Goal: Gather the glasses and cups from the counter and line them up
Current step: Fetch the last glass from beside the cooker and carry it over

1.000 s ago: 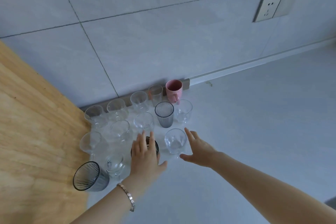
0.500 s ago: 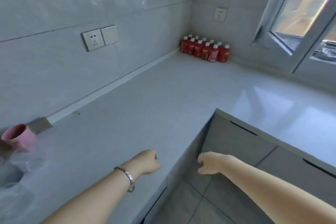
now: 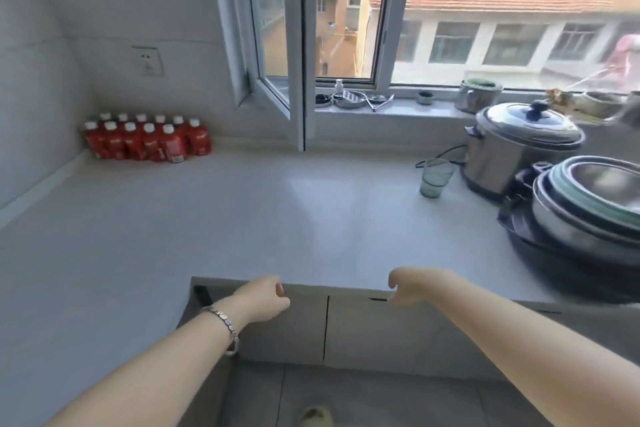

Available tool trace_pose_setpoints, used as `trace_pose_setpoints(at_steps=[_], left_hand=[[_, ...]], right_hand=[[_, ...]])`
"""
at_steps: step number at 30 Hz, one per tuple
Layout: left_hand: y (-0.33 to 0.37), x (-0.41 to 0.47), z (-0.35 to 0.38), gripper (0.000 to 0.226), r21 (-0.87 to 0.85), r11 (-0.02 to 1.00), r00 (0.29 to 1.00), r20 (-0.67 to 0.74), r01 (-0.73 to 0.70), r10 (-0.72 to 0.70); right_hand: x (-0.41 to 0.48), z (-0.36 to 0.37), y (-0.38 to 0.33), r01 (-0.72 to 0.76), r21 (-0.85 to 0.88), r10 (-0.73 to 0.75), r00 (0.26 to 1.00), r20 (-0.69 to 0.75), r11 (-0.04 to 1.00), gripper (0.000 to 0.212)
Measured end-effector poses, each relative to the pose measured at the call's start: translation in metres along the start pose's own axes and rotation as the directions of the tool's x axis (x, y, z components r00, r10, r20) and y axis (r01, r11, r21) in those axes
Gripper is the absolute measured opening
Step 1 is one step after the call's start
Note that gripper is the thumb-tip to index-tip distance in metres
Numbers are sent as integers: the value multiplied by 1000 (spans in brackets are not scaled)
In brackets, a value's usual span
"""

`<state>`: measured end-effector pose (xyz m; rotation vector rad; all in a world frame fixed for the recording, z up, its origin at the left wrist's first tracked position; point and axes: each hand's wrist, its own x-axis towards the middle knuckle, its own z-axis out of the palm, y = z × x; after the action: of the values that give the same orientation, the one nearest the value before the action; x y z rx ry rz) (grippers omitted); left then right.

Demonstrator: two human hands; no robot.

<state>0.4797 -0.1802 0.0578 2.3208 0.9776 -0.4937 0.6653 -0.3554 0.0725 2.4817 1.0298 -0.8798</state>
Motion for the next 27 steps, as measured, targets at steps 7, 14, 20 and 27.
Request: trace_pose_setpoints(at_steps=[7, 14, 20, 27], left_hand=[[100, 137, -40, 31, 82, 987, 988, 68, -141, 136], [181, 232, -54, 38, 155, 968, 973, 151, -199, 176], [225, 294, -46, 36, 129, 980, 977, 171, -152, 129], [272, 332, -34, 39, 84, 995, 990, 126, 55, -65]], right_hand=[[73, -64, 102, -156, 122, 152, 988, 39, 980, 49], [147, -112, 177, -196, 300, 216, 976, -33, 934, 51], [221, -152, 239, -174, 364, 252, 952, -176, 915, 64], [310, -182, 290, -49, 375, 129, 973, -191, 926, 109]])
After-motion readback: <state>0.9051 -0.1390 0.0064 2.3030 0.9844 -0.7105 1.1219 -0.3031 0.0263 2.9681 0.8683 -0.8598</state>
